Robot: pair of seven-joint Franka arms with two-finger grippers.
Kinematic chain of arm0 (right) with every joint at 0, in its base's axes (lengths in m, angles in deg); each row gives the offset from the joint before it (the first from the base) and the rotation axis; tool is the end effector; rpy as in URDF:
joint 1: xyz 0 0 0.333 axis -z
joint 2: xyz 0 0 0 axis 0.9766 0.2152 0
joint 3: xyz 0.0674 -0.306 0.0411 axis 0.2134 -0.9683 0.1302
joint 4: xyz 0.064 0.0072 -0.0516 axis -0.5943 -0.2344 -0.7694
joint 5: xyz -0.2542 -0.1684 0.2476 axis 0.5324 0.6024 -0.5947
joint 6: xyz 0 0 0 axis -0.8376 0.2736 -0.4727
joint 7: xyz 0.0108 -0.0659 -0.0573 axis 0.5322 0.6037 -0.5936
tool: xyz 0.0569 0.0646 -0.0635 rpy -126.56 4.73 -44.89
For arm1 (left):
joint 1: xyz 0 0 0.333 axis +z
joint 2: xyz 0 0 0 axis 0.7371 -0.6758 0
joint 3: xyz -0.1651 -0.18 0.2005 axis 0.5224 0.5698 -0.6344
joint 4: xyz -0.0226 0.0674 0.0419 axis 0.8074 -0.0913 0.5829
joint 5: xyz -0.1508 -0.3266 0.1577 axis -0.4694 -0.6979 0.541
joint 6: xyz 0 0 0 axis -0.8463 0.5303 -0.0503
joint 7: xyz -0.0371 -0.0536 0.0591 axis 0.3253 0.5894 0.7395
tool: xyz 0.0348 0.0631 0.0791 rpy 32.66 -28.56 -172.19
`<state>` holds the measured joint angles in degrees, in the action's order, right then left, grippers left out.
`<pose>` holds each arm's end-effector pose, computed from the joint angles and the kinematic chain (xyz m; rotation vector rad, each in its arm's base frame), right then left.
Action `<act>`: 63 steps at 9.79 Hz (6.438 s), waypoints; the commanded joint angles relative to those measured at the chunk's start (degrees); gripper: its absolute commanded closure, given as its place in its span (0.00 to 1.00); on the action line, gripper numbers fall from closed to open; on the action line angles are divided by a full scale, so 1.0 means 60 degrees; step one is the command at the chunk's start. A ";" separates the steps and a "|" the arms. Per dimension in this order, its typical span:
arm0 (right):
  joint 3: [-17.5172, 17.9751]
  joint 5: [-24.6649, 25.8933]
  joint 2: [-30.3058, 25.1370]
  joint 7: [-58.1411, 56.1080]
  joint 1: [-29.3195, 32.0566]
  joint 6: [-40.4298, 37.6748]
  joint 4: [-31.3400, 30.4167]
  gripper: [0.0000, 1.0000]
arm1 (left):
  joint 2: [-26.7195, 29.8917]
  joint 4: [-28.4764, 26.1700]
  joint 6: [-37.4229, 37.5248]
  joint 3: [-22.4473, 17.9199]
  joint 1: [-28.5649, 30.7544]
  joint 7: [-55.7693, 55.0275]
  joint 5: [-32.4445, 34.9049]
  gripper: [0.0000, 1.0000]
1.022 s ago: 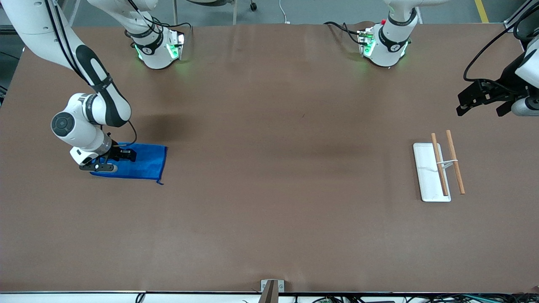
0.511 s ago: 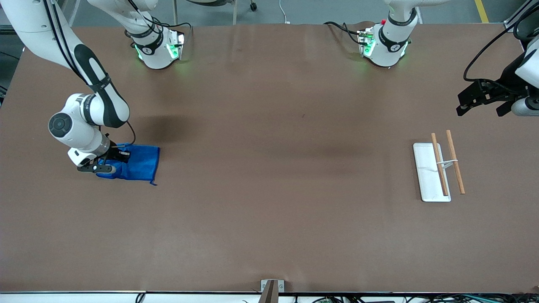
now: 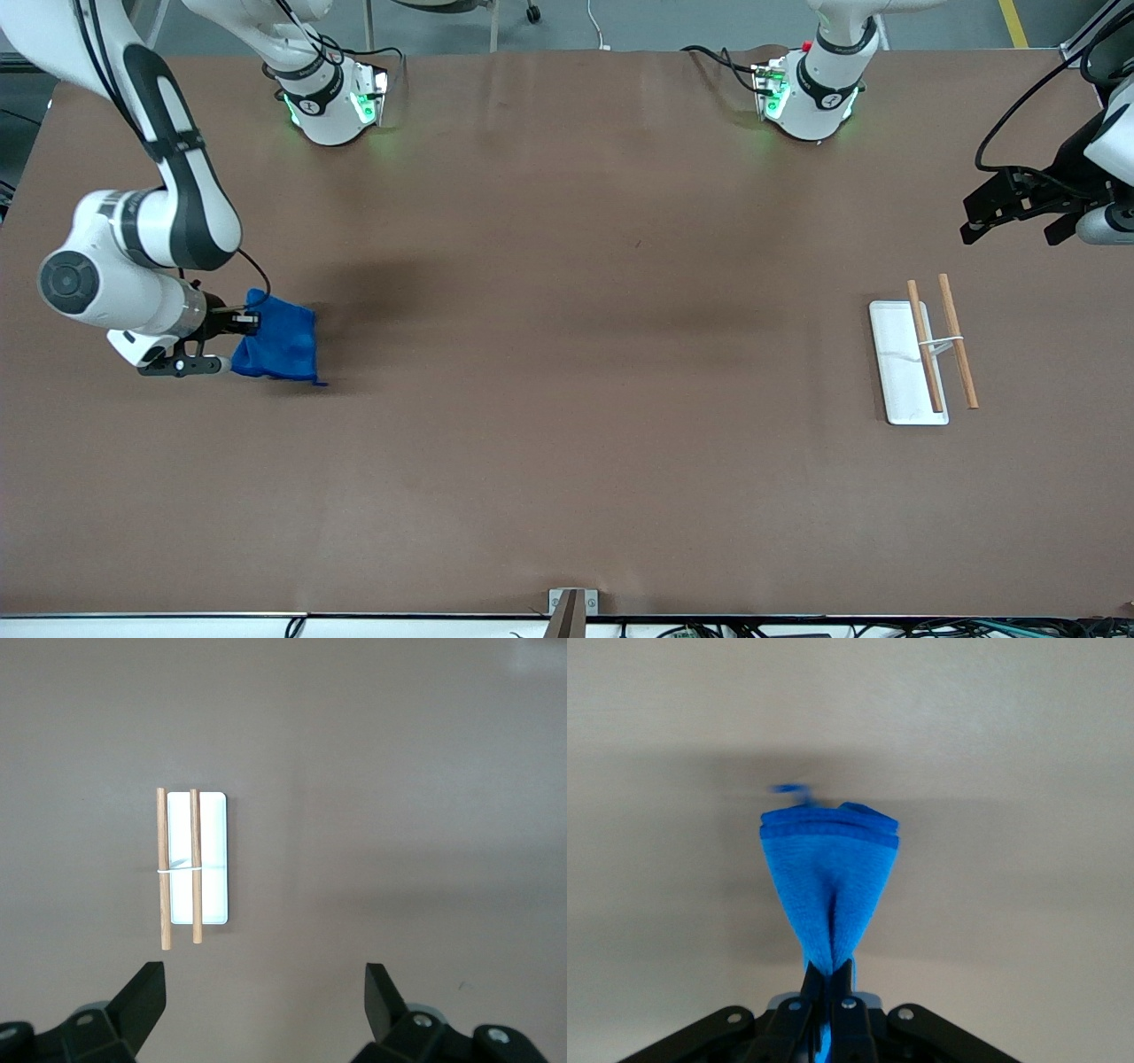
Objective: Right arm passes towel to left arm to hang
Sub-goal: 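Lift the blue towel with the right gripper toward the table middle, then hold the towel up with the right gripper while the left gripper approaches, then grasp the towel's free edge with the left gripper, then carry the towel with the left gripper while the right gripper releases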
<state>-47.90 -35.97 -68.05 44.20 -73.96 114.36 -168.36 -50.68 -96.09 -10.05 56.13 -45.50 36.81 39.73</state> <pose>0.5824 -0.0086 0.3369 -3.1196 -0.1059 0.3203 0.5541 -0.0517 0.6538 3.1214 -0.0425 0.1085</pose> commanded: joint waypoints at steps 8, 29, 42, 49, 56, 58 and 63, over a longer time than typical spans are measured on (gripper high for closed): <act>0.2751 -0.7624 -0.0069 0.0218 -0.0308 -0.0401 0.1581 1.00 | -0.0123 -0.0203 0.0014 0.0061 0.0065 0.0113 0.0163 0.01; 0.3148 -1.9660 0.0503 -0.3150 -0.3503 0.0996 0.1654 1.00 | -0.0401 -0.4446 0.1957 0.0237 0.0779 0.4520 -1.0611 0.01; 0.3163 -1.9777 0.0517 -0.3209 -0.3562 0.0995 0.1654 1.00 | -0.0636 -0.6882 -0.1127 0.1744 0.0153 0.5547 -1.5598 0.05; 0.3148 -1.9777 0.0517 -0.3209 -0.3562 0.0995 0.1654 1.00 | -0.0548 -0.6766 -0.2066 0.2009 0.0255 0.5547 -1.5981 0.95; 0.3119 -1.9661 0.0488 -0.3064 -0.3358 0.1069 0.1581 0.00 | -0.0475 -0.5683 -0.2066 0.1630 0.0651 0.5401 -1.3495 1.00; 0.3075 -1.7814 0.0474 -0.1929 -0.2644 0.1011 0.1639 0.00 | -0.0475 -0.5258 -0.2066 0.1221 0.0651 0.5401 -1.2163 1.00; 0.2653 -1.0622 0.0153 0.0390 -0.0722 0.0351 0.1595 0.00 | -0.0605 -0.3575 -0.2081 -0.0288 0.0651 0.4980 -0.6760 1.00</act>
<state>-31.10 -107.51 -65.16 43.20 -79.51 116.81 -157.84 -52.91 -119.14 -21.82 55.89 -41.35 67.59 -6.88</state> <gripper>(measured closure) 0.000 0.978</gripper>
